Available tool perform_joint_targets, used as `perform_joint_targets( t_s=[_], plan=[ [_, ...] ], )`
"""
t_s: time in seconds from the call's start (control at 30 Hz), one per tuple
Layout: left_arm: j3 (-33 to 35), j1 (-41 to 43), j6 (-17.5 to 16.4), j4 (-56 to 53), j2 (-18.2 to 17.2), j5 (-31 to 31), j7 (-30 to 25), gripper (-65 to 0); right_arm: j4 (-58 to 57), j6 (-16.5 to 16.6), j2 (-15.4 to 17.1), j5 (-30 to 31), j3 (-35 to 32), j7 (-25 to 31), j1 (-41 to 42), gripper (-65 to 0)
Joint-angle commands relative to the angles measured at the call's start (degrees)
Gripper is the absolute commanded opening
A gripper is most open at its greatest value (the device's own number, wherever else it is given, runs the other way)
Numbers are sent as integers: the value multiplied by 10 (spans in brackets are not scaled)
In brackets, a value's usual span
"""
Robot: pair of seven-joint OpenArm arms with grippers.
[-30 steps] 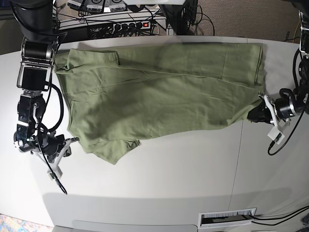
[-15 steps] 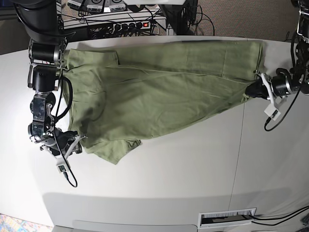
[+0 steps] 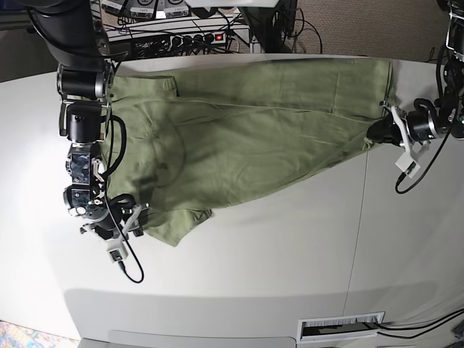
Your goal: Fold the T-shirt properly
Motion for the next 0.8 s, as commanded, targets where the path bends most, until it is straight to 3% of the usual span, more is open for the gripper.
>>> perform_joint_targets(
  t_s=[0.0,0.23,0.5,0.63,0.77],
  plan=[
    [-5,-5,-1,7,-14,-8,-5,-650,-6,-2,5,1,2,18,28,-414],
    [-5,-5,-1,7,-14,-4,-5,-650,-38,-2,5,-22,2,15,45,-414],
    [-5,-5,-1,7,-14,-4,-7,-650,-56,-2,10,-21,2,-23,12,-414],
    [-5,-5,-1,7,-14,10,-16,-650,-56,12,13,-4,2,-68,0,-418],
    [-5,-5,-1,7,-14,11,-17,-650,-56,24,15,31,2,-110,-2,-547]
  ],
)
